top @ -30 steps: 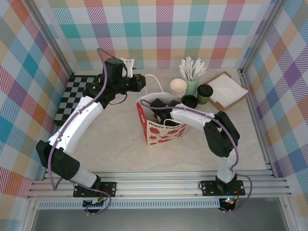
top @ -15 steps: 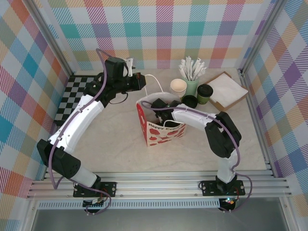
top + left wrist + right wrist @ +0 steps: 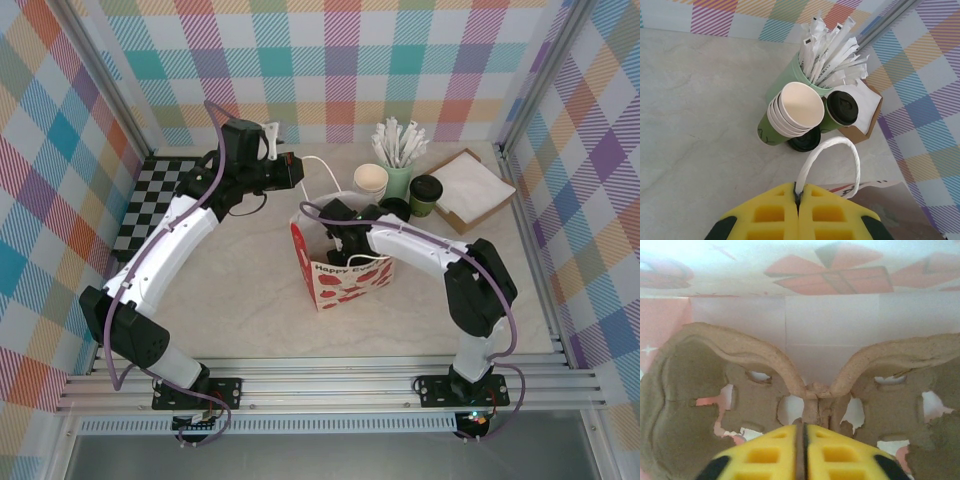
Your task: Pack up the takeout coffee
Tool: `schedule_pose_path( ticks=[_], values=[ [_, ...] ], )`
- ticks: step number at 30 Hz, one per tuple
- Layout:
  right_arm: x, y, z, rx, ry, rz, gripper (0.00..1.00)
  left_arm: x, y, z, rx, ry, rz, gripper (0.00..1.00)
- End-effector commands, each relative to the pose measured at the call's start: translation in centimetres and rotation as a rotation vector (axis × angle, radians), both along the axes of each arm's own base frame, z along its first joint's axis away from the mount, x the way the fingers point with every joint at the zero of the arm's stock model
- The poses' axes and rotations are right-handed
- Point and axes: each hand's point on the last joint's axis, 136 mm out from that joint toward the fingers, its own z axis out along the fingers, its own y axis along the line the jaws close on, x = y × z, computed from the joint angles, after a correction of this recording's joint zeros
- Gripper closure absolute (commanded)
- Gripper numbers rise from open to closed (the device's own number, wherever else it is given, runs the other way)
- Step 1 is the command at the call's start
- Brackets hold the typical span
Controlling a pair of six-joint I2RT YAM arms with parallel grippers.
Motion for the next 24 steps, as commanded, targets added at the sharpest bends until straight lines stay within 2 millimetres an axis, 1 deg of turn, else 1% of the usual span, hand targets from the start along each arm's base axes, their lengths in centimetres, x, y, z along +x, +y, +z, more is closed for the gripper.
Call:
schedule_pose_path(
  ticks=[1,4,9,11,12,13,15,20,21,23,24],
  values=[
    [-0.8,-1.1,-2.7,-0.062,0.054,0.001,0.94,0.1,-0.1,1.3,0.008,-0.036,-0.005,1.0],
    [-1.1,-1.3,-4.3,-0.084,0.086,0.002,0.97,0.1,-0.1,1.2,0.009,-0.033,-0.009,1.0],
    [-1.4,-2.1,-6.8,-0.144,0.117,-0.004,0.96,0.1,-0.2,1.0,0.013,-0.03,-0.014,1.0],
    [-1.5,-2.4,-7.5,-0.164,0.128,-0.004,0.95,0.1,-0.4,0.9,0.012,-0.026,-0.025,1.0],
    [-1.5,-2.3,-7.5,-0.163,0.129,-0.004,0.95,0.0,-0.5,0.9,0.01,-0.026,-0.031,1.0],
    [-1.5,-2.2,-7.3,-0.158,0.127,-0.006,0.95,0.0,-0.6,0.7,0.009,-0.022,-0.038,1.0],
    [-1.1,-1.8,-6.2,-0.138,0.11,-0.005,0.94,0.0,-0.7,0.6,0.01,-0.021,-0.047,1.0],
    [-0.2,-0.5,-1.3,-0.043,0.039,0.001,0.89,0.0,-0.7,0.7,0.024,-0.032,-0.055,1.0],
    [-0.2,-0.3,-0.7,-0.03,0.033,0.004,0.89,-0.1,-0.7,0.7,0.026,-0.032,-0.061,1.0],
    [-0.4,-0.3,-0.2,-0.02,0.035,0.008,0.88,-0.1,-0.7,0.8,0.028,-0.033,-0.064,1.0],
    [-0.6,-0.5,-0.4,-0.025,0.041,0.008,0.88,-0.2,-0.7,0.8,0.029,-0.034,-0.067,1.0]
  ],
)
